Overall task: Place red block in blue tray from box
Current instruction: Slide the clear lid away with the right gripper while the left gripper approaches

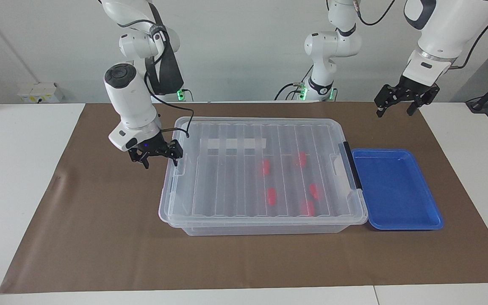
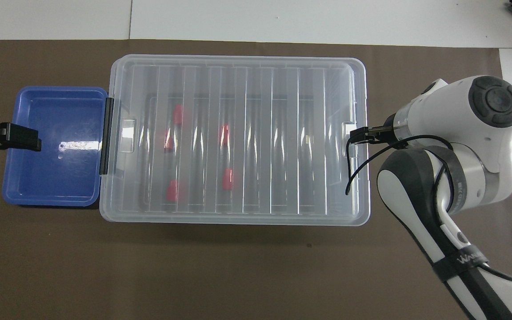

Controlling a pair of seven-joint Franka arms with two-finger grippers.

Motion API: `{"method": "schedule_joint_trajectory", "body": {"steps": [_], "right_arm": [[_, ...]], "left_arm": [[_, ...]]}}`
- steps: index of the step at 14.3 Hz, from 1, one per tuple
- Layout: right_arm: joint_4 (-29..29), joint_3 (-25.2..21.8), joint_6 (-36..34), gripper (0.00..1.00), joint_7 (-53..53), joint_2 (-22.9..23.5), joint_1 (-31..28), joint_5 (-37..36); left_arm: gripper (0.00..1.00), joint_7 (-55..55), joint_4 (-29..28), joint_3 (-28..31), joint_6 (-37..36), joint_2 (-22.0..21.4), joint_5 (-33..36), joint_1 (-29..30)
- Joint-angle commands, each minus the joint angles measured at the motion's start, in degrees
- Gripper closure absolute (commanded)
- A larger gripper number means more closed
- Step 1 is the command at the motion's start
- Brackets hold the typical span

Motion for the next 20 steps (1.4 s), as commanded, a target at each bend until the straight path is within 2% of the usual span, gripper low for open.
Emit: {"method": "schedule_joint_trajectory", "body": {"steps": [1, 17, 20], "right_arm": [[-0.1, 0.0, 0.2, 0.00, 1.4, 0.3, -1.5, -0.6], [1.5, -0.1, -5.0, 0.00, 0.2, -1.0, -7.1, -1.9], [1.3, -0.1, -4.9, 0.00, 0.2, -1.1, -7.5, -2.1]], "left_arm": [[0.00, -0.4, -2.7, 0.7, 1.7, -2.0, -0.8, -0.9], [0.00, -3.6, -3.7, 0.4, 4.7, -2.3, -0.8, -1.7], [0.00, -7.8, -4.5, 0.4, 6.9, -2.3, -0.8, -2.4]]}}
